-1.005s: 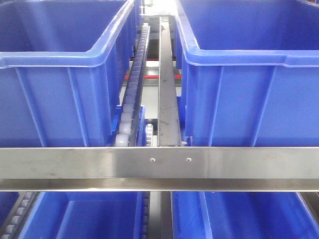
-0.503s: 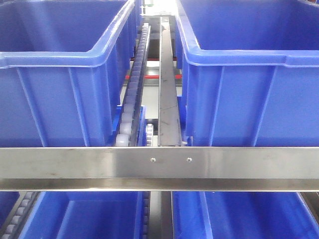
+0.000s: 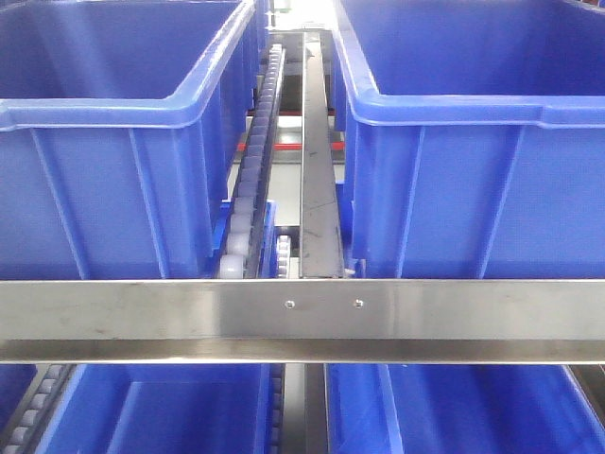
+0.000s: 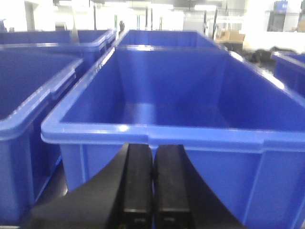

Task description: Pick and sort blue part to right shelf

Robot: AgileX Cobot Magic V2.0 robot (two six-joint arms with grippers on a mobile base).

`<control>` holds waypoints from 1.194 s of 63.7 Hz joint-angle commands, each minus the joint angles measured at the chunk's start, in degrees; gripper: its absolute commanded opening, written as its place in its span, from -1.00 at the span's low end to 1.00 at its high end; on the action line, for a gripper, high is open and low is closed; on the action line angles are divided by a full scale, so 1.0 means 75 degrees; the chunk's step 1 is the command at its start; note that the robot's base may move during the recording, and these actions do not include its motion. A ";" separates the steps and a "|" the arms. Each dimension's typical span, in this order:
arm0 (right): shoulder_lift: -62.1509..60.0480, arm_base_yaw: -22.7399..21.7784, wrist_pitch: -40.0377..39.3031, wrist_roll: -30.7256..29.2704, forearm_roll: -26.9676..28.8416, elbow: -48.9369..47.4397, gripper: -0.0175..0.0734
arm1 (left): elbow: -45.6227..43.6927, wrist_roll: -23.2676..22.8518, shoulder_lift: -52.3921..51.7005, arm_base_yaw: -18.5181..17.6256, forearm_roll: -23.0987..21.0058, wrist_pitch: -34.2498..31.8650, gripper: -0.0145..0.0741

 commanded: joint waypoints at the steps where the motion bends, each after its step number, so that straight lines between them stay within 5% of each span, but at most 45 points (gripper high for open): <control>1: -0.0165 -0.0031 -0.0650 -0.0023 0.0009 -0.0154 -0.50 | 0.0177 -0.0114 -0.0188 -0.0004 0.0020 -0.0409 -0.37; 76: -0.0165 -0.0031 -0.0650 -0.0023 0.0009 -0.0154 -0.50 | 0.0177 -0.0102 -0.0188 -0.0004 -0.0024 0.0003 -0.37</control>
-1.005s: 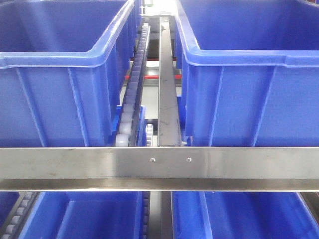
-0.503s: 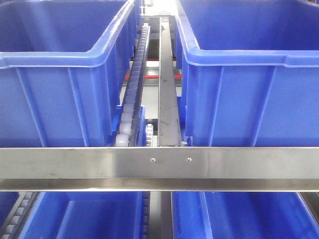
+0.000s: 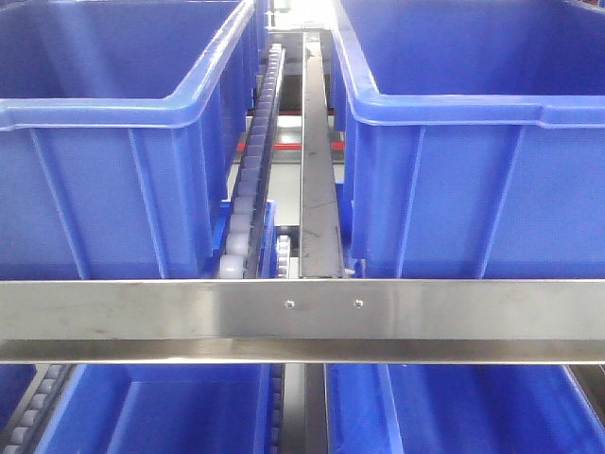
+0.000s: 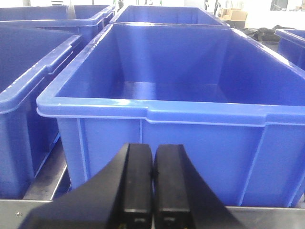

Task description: Pick and sort blue part to right shelf

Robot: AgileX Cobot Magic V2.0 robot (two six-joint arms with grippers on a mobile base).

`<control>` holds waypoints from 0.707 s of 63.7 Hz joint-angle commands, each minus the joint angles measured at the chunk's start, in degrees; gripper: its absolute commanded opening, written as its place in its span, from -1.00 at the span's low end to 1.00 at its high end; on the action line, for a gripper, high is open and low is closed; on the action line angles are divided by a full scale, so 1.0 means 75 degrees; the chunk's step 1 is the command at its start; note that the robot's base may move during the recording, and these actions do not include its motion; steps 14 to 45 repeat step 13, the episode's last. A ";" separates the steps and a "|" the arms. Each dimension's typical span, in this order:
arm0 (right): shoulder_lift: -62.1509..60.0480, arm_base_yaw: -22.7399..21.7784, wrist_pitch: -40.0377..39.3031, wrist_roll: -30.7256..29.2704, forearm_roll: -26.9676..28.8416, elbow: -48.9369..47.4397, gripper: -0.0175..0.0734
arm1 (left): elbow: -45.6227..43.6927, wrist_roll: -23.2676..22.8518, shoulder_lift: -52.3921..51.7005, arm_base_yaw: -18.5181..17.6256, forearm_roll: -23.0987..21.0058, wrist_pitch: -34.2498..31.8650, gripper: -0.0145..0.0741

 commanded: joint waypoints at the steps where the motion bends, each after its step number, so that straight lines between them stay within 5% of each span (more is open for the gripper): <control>1: -0.0165 -0.0031 -0.0650 -0.0023 0.0009 -0.0172 -0.50 | 0.0177 -0.0055 -0.0188 -0.0004 -0.0066 -0.0594 -0.37; 45: -0.0165 -0.0031 -0.0650 -0.0023 0.0009 -0.0172 -0.50 | 0.0177 -0.0055 -0.0188 -0.0004 -0.0066 -0.0594 -0.37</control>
